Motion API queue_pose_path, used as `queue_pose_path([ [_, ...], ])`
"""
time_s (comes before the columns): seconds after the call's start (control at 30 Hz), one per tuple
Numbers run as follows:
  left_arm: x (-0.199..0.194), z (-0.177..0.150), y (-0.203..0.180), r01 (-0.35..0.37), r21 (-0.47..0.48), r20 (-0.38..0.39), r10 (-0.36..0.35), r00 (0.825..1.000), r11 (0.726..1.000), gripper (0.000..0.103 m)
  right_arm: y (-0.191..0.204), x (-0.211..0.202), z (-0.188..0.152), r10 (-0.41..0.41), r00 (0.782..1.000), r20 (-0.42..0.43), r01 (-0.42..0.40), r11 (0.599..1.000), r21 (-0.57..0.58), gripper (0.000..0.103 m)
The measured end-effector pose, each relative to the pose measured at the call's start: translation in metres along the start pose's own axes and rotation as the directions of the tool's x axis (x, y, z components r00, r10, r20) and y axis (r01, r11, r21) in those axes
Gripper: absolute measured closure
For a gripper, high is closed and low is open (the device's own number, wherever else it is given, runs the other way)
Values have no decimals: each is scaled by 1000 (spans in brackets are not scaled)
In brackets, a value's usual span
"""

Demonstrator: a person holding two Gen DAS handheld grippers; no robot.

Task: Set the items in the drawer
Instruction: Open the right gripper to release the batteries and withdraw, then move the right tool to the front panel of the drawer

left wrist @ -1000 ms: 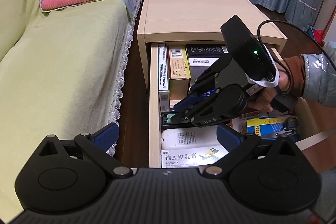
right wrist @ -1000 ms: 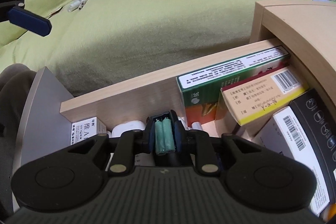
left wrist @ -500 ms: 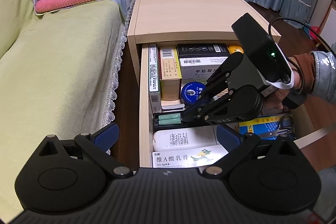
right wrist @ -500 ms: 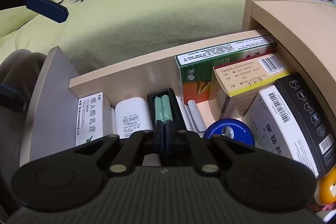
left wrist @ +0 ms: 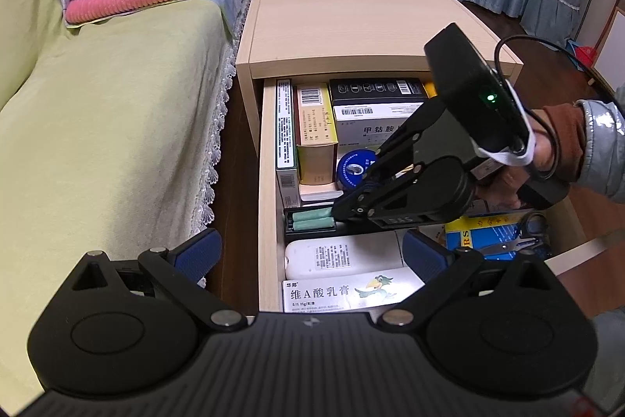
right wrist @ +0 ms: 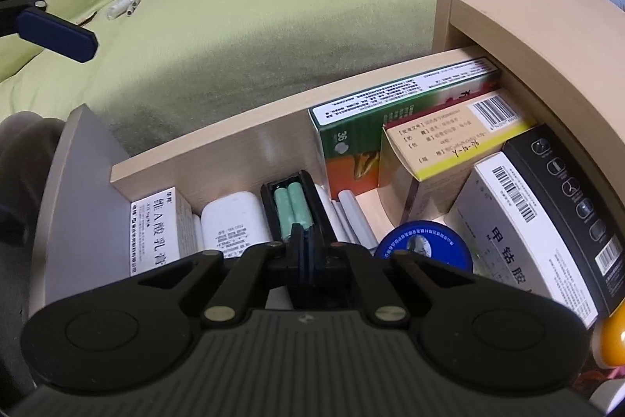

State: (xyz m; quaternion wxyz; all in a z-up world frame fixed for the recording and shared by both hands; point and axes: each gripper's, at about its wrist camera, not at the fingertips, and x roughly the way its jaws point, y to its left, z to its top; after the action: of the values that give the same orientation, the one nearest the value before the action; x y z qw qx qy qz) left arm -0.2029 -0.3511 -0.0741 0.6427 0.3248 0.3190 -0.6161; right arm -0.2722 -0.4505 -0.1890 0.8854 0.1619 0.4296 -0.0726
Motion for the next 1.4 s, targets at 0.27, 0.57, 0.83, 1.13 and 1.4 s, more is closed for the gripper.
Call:
queue_pose_path([
  [0.27,-2,2,-6,0,15,3,0,1000,1000,3,-8,-41,-14,-27,997,77,17,992,125,100],
  [0.57,-4,4,-26,17,49,19,-18,1000,999,3,6,-130,-64,-173,964,200,102,941,324,95],
  [0.83,-13,2,-50,24,85,40,-27,999,996,3,22,-181,-105,-303,924,234,177,880,441,95],
  [1.13,-29,-2,-67,15,112,72,-23,997,994,3,48,-208,-122,-347,900,265,197,865,461,95],
  [1.4,-40,-6,-78,-3,131,95,-9,995,991,3,67,-227,-136,-384,879,282,218,851,479,91],
])
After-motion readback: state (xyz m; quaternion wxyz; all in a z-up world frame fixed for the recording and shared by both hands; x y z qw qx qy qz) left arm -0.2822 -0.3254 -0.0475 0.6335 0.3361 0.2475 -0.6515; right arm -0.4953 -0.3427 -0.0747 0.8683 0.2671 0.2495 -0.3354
